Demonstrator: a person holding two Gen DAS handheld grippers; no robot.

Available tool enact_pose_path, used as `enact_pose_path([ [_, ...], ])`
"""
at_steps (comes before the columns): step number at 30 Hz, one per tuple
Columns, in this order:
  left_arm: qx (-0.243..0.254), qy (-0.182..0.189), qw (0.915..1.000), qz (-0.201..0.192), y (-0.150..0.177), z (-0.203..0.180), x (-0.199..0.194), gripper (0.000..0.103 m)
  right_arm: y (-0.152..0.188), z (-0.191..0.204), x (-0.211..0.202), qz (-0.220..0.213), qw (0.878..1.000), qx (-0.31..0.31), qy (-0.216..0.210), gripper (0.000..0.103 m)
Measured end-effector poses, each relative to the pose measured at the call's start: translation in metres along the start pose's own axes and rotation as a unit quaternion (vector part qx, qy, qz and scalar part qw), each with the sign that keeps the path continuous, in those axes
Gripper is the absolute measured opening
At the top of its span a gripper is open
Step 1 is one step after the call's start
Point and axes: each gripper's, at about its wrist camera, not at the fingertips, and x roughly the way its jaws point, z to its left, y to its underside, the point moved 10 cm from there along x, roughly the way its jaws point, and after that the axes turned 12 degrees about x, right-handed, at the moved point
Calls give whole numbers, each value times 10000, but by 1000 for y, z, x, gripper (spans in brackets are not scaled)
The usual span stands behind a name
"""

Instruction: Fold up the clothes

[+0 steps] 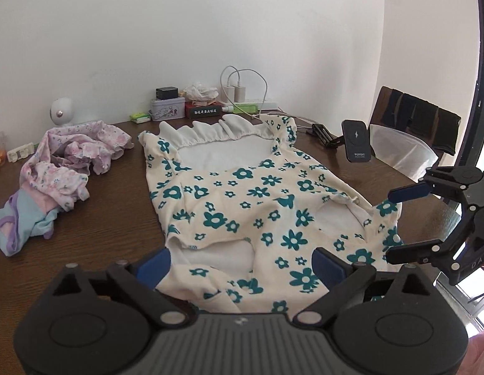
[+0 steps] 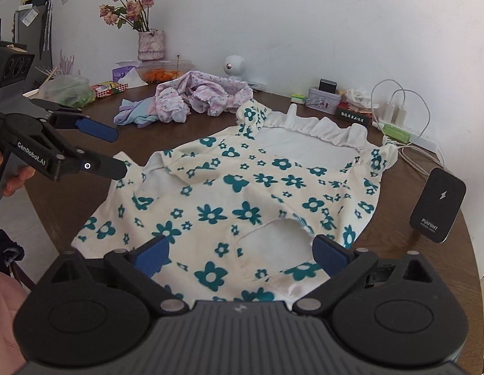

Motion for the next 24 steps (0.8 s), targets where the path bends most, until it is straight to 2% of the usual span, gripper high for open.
enact_pose_path([
  [1,-1,52,10000,23,3,-4,1,97,6,3,3,65,10000,-18,-12,85],
  [3,-13,148,9999,58,8,-12,3,97,18,7,9,229,9997,-63,5,68],
  [6,43,255,9996,110,13,-21,7,95,27,8,13,362,9992,-133,90,53],
  [8,148,301,9993,190,17,-27,11,93,33,9,14,450,9987,-178,141,49],
  [11,282,302,9984,377,26,-31,17,91,38,10,15,556,9981,-201,176,49],
  [13,208,319,9988,319,26,-28,15,91,35,12,13,491,9985,-191,164,51],
  [16,-45,252,9997,-2,16,-11,-4,92,13,25,1,120,9998,-81,-97,66],
  [18,-159,-25,9998,-72,12,9,-16,94,-4,46,-3,-59,9991,-205,-353,76],
  [20,-224,-316,9992,-92,12,28,-27,96,-15,71,2,-83,9973,-407,-598,77],
  [24,-428,-816,9957,-62,16,72,-43,97,-20,121,31,214,9938,-716,-824,77],
])
